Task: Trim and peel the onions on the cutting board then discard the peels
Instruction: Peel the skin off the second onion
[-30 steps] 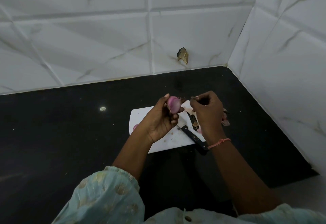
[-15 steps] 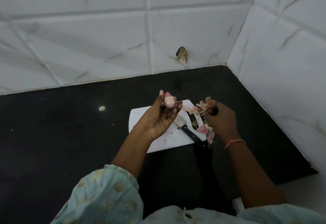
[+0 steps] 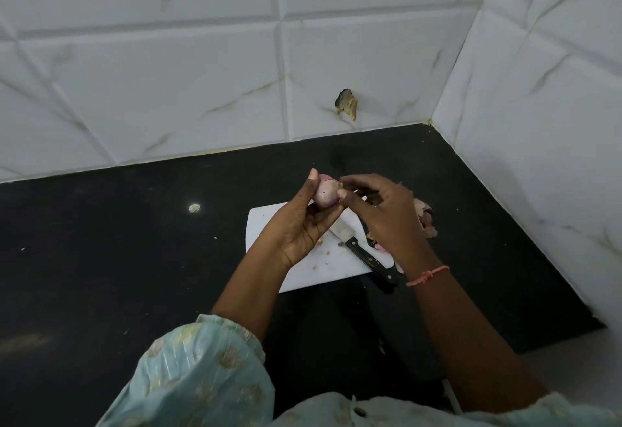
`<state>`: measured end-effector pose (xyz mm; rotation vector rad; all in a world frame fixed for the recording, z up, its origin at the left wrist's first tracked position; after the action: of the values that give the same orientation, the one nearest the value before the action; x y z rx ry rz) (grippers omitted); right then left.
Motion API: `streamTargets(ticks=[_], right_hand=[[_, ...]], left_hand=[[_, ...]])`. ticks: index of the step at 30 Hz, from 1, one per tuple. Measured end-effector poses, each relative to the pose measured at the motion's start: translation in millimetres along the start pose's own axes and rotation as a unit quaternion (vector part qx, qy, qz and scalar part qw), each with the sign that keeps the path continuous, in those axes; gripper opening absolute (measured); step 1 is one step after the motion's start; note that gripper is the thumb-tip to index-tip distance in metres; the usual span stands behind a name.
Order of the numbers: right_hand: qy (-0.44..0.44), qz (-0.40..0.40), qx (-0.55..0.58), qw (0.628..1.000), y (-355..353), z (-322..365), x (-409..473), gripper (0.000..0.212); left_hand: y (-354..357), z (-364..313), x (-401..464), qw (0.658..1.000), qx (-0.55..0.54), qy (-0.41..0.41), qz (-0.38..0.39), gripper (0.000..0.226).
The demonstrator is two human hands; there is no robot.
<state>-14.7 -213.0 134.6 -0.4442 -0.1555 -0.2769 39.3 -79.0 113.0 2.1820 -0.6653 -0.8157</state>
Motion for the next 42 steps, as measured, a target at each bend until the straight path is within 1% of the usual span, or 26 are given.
streamTargets(ticks=[6,8,10,13,16,19,22,24,27,29,31,33,35,37,39,40,42], right_hand=[[-0.021,-0.044,-0.006,0.999,-1,3,0,0.009],[-0.032,-0.051,-0.022,0.998,-1,4,1,0.007],[-0.037,-0.052,-0.039,0.997,-2,4,2,0.007],[-0.057,-0.037,-0.081,0.994,-1,6,3,0.005],[-0.083,-0.004,-0.165,0.983,1,7,5,0.005],[-0.101,0.013,-0.231,0.968,4,10,6,0.007],[-0.120,0.023,-0.259,0.958,12,14,5,0.014],[-0.122,0.025,-0.248,0.961,17,13,3,0.013],[-0.115,0.015,-0.186,0.976,15,11,2,0.003],[-0.098,0.014,-0.128,0.987,12,10,2,0.008],[-0.081,-0.006,-0.080,0.994,10,10,2,0.010],[-0.060,-0.035,-0.016,0.997,9,11,1,0.013],[-0.050,-0.047,0.033,0.997,11,11,2,0.014],[-0.052,-0.029,0.033,0.998,15,10,3,0.019],[-0.059,0.001,-0.029,0.998,22,10,5,0.030],[-0.061,0.006,-0.063,0.996,26,9,6,0.031],[-0.062,-0.010,-0.095,0.993,29,10,7,0.023]], left_hand=[[2,-3,-3,0.999,0.046,0.018,0.010,0.057],[2,-4,-4,0.998,0.056,0.017,0.015,0.056],[2,-4,-4,0.998,0.064,0.021,0.021,0.048],[2,-4,-4,0.997,0.073,0.025,0.026,0.037],[0,-5,-4,0.996,0.079,0.019,0.023,0.035],[-1,-4,-3,0.997,0.074,0.021,0.008,0.044],[-3,-4,-1,0.997,0.068,0.033,-0.014,0.053],[-5,-5,-1,0.997,0.072,0.032,-0.017,0.059],[-6,-6,-2,0.998,0.060,0.022,-0.016,0.060],[-7,-6,-1,0.999,0.045,0.013,-0.014,0.058],[-6,-6,-1,1.000,0.016,0.004,-0.013,0.052],[-5,-6,-1,1.000,-0.009,-0.007,-0.006,0.045],[-5,-6,0,0.999,-0.026,-0.020,0.002,0.045],[-5,-6,1,0.999,-0.028,-0.025,0.010,0.048],[-6,-6,2,0.999,-0.015,-0.025,0.018,0.051],[-5,-6,2,1.000,-0.007,-0.022,0.021,0.051],[-6,-5,4,1.000,-0.001,-0.018,0.022,0.051]])
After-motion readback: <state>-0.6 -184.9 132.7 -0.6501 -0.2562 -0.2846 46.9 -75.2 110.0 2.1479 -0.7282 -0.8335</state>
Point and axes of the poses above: each hand's wrist, its own x-axis towards the middle knuckle, its own y-axis out of the palm, z = x × y, the point moved 4 cm from there along x, towards the middle knuckle, and after that the axes turned 8 degrees about z, right-handed, at the moved point
